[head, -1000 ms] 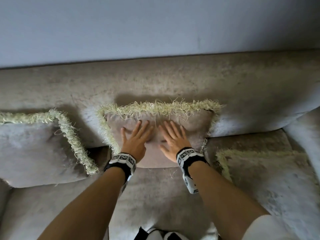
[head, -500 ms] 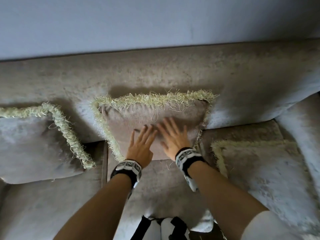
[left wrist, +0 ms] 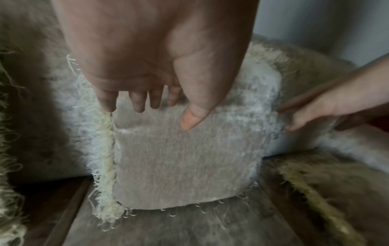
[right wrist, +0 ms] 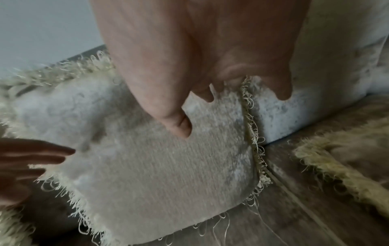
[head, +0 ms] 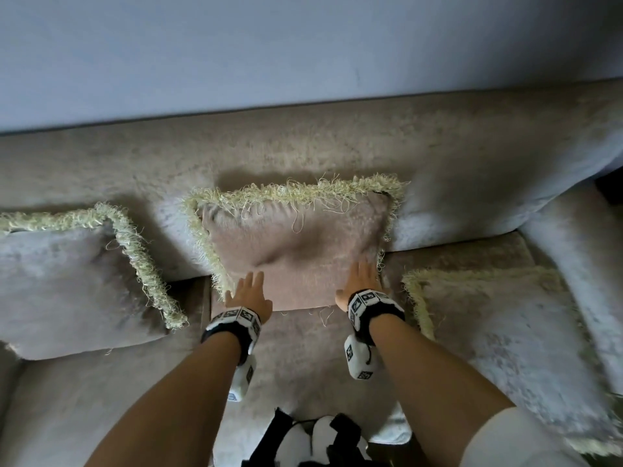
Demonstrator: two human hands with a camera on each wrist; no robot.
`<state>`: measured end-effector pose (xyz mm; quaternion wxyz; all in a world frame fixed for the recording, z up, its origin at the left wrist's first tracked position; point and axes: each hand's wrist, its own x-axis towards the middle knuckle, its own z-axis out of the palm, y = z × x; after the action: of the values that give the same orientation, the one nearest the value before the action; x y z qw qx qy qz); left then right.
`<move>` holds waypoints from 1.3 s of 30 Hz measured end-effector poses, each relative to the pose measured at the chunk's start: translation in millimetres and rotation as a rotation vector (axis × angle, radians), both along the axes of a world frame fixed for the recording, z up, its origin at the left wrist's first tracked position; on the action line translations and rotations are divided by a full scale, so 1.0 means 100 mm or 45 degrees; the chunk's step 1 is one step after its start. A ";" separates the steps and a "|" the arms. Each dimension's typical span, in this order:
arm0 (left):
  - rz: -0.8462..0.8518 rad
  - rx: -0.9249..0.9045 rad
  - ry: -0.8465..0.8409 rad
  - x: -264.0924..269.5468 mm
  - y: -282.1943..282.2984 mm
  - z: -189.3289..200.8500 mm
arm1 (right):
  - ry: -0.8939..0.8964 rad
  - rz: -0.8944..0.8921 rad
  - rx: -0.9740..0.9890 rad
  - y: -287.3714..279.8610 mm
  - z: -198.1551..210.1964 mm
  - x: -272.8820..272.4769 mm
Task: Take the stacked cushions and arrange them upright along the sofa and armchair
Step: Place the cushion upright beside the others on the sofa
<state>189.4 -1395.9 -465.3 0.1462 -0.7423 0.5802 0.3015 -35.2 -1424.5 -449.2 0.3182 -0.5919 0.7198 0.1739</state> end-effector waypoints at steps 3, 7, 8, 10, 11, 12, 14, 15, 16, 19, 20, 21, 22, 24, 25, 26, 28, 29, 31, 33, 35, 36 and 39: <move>-0.048 0.012 0.084 -0.20 0.13 0.16 | -0.043 0.036 -0.008 0.13 0.19 -0.06; -0.085 -0.049 0.146 -0.30 0.29 0.42 | -0.102 0.051 -0.039 0.32 0.41 -0.10; -0.095 -0.057 0.146 -0.29 0.35 0.48 | -0.113 0.040 -0.046 0.38 0.47 -0.09; -0.102 -0.070 0.140 -0.26 0.45 0.60 | -0.122 0.034 -0.066 0.49 0.58 -0.06; -0.103 -0.081 0.141 -0.24 0.49 0.66 | -0.125 0.035 -0.083 0.54 0.63 -0.05; -0.107 -0.098 0.141 -0.23 0.54 0.73 | -0.127 0.035 -0.109 0.60 0.68 -0.04; -0.130 -0.133 0.143 -0.23 0.62 0.85 | -0.122 0.032 -0.174 0.71 0.80 -0.04; -0.144 -0.144 0.148 -0.24 0.66 0.91 | -0.119 0.032 -0.201 0.77 0.85 -0.05; -0.159 -0.159 0.156 -0.25 0.70 0.97 | -0.119 0.038 -0.233 0.82 0.91 -0.05; -0.229 -0.203 0.173 -0.31 0.83 1.07 | -0.145 0.025 -0.305 1.04 1.05 -0.09; -0.263 -0.204 0.174 -0.35 0.89 1.08 | -0.146 0.003 -0.311 1.16 1.09 -0.12; -0.300 -0.201 0.174 -0.41 0.95 1.08 | -0.138 -0.029 -0.320 1.29 1.11 -0.16; -0.338 -0.189 0.181 -0.46 1.02 1.08 | -0.127 -0.066 -0.325 1.43 1.11 -0.21; -0.411 -0.164 0.215 -0.61 1.15 1.10 | -0.111 -0.146 -0.306 1.70 1.14 -0.35; -0.450 -0.164 0.231 -0.69 1.20 1.10 | -0.106 -0.174 -0.295 1.81 1.16 -0.43; -0.488 -0.175 0.247 -0.77 1.26 1.12 | -0.107 -0.194 -0.278 1.92 1.18 -0.50; -0.559 -0.207 0.268 -0.91 1.35 1.14 | -0.111 -0.234 -0.265 2.11 1.22 -0.63; -0.589 -0.216 0.275 -0.97 1.39 1.15 | -0.104 -0.257 -0.280 2.19 1.24 -0.68; -0.638 -0.203 0.287 -1.05 1.48 1.18 | -0.076 -0.289 -0.332 2.34 1.27 -0.74; -0.695 -0.202 0.271 -1.14 1.58 1.22 | -0.106 -0.335 -0.363 2.50 1.29 -0.82; -0.711 -0.210 0.253 -1.18 1.58 1.22 | -0.136 -0.362 -0.349 2.57 1.33 -0.86; -0.742 -0.237 0.243 -1.24 1.59 1.24 | -0.131 -0.381 -0.358 2.62 1.36 -0.92; -0.805 -0.311 0.224 -1.48 1.61 1.36 | -0.082 -0.390 -0.394 2.76 1.47 -1.12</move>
<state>41.8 -1235.3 -329.5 0.0918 -0.5092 0.8236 0.2324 -147.7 -1148.5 -301.8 0.2689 -0.5225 0.8091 -0.0080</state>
